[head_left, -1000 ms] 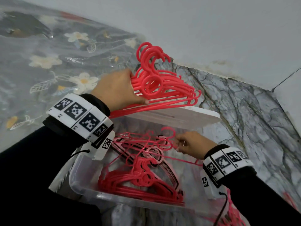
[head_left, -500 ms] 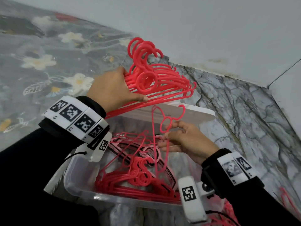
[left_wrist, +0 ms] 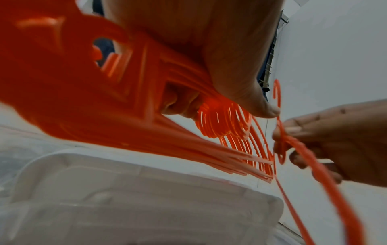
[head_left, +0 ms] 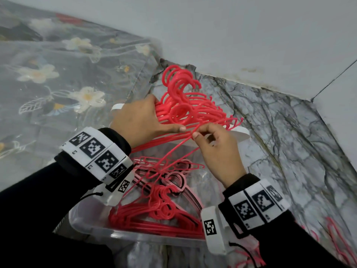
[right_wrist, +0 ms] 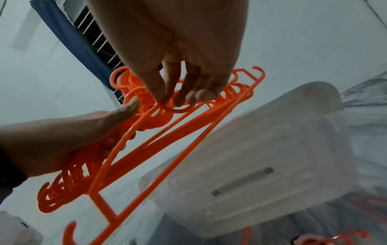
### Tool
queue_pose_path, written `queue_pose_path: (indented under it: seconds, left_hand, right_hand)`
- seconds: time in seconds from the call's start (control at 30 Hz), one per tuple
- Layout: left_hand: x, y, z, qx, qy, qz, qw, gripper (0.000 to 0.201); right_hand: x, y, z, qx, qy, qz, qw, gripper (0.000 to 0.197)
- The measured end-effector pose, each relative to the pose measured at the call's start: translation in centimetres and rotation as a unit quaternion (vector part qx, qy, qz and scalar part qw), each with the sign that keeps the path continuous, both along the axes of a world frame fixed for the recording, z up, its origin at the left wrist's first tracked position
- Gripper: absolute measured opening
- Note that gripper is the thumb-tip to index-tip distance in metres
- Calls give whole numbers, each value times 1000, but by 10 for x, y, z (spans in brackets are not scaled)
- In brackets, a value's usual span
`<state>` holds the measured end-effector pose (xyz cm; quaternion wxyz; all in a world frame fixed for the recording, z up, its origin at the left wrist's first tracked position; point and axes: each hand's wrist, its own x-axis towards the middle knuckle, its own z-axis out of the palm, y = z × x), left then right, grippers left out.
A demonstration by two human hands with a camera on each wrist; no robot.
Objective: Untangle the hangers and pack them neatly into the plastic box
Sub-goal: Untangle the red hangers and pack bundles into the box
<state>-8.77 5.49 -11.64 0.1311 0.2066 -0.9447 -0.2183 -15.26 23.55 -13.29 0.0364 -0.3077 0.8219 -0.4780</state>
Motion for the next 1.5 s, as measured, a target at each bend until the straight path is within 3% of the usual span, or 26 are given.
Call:
queue_pose_path:
  seconds: [0.27,0.5,0.63,0.7,0.77,0.83,0.9,1.07,1.2,1.3,1.5]
  left_hand:
    - [0,21,-11,23,-3,-35,999,91]
    - [-2,23,-17,37,-9,-42,998,33]
    - [-1,18,-14,20,-8,-56,998,25]
    - [0,12,-11,5,-8,-50,999,25]
    - [-1,6,-9,-11,-7,-31,999,26]
    - [-2,3,-7,-20,-3,-22,1000,26]
    - [-4,2,-5,-12,1,-22,1000,26]
    - [-4,7,-2,-4,4,-27,1000,26]
    - [-3,9,-3,-4,-4,-39,999,28]
    - [-4,8,-4,0,0,-49,999,28]
    - [-8,4,-5,-12,10,-46,999,28]
  right_hand:
    - [3,-12,2,-23,67,-43,997,5]
    - [5,-11,0,-3,68,-49,996,7]
    - [-8,-2,7,-24,36,15,999,10]
    - [-20,9,10,27,-33,70,997,15]
    - [-27,17,5,177,-94,156,967,18]
    - [-24,18,-12,352,-98,240,899,13]
    - [-14,14,-37,446,-82,306,837,13]
    - [11,-2,-110,536,-86,444,712,19]
    - [25,-9,-153,574,47,534,619,23]
    - [36,-1,-176,576,140,534,602,13]
    - [37,-8,-155,538,119,577,602,21]
